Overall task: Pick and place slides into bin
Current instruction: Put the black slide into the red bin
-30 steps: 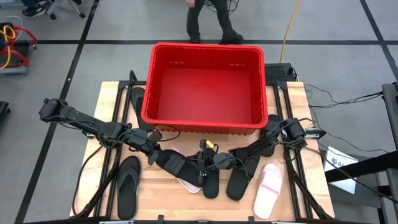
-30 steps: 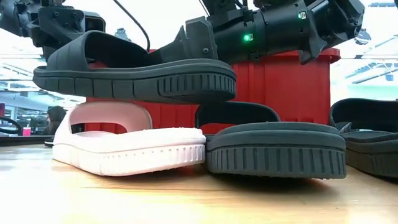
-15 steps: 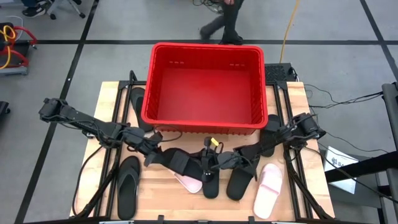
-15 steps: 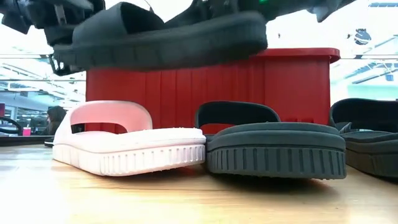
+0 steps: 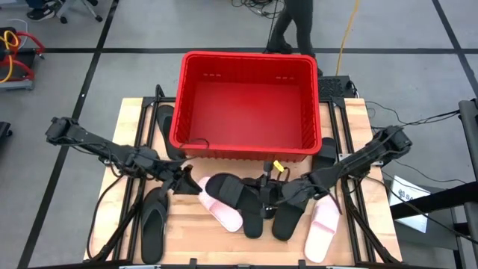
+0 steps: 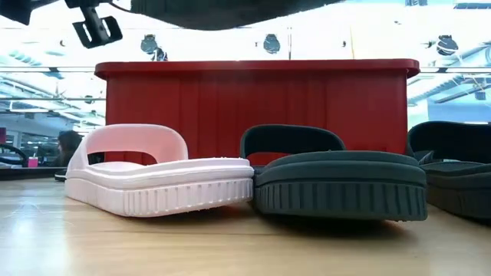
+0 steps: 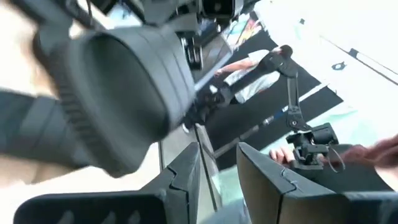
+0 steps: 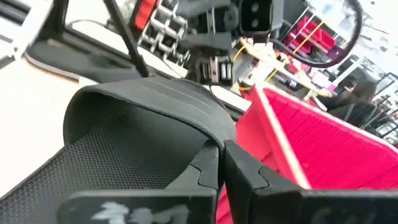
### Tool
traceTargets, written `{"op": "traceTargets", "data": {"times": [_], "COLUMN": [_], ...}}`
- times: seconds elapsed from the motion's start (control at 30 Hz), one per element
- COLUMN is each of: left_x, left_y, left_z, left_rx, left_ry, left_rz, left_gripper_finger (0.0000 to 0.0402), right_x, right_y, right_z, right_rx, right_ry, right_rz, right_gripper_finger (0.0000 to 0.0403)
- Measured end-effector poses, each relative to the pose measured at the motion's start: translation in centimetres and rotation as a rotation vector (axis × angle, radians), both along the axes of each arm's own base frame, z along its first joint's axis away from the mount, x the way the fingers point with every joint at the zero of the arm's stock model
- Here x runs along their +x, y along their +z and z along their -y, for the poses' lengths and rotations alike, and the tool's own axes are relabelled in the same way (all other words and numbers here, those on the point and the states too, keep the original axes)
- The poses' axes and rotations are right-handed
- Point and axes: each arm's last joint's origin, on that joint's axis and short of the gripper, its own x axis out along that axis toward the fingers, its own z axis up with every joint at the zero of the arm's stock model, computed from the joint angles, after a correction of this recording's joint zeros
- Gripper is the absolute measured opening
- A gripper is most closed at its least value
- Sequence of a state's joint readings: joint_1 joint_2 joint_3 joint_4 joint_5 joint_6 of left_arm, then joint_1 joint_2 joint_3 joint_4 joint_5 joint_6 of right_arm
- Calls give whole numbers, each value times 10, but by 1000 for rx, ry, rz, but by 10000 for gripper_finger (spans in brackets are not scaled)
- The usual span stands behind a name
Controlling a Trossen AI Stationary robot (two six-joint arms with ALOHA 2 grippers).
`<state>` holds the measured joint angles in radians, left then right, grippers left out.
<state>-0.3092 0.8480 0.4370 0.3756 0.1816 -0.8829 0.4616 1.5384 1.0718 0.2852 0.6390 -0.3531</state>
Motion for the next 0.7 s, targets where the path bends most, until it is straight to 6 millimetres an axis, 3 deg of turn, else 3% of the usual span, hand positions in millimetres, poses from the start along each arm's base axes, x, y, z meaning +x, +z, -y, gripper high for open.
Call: {"op": "traceTargets", "data": {"times": [0.13,0.33,0.53,0.7], "left_x": [-8,-12,-14,-21], "left_y": [9,22,62,103], "left_z": [-4,-8,-13,-17], "left_rx": [56,186,447,582], "left_ry": [47,134,222,272], "left_rz": [87,154,69,68], "left_gripper_finger": [97,97,97,97], "right_x": [-9,-17,-21,-23], "right_y": [15,33,60,79], "right_z": [0,11,30,57], "right_rx": [14,-51,-67,-54], "right_ry": [-22,-203,-353,-570], "right_rz": [48,119,257,362], "right_gripper_finger": [0,0,0,0]}}
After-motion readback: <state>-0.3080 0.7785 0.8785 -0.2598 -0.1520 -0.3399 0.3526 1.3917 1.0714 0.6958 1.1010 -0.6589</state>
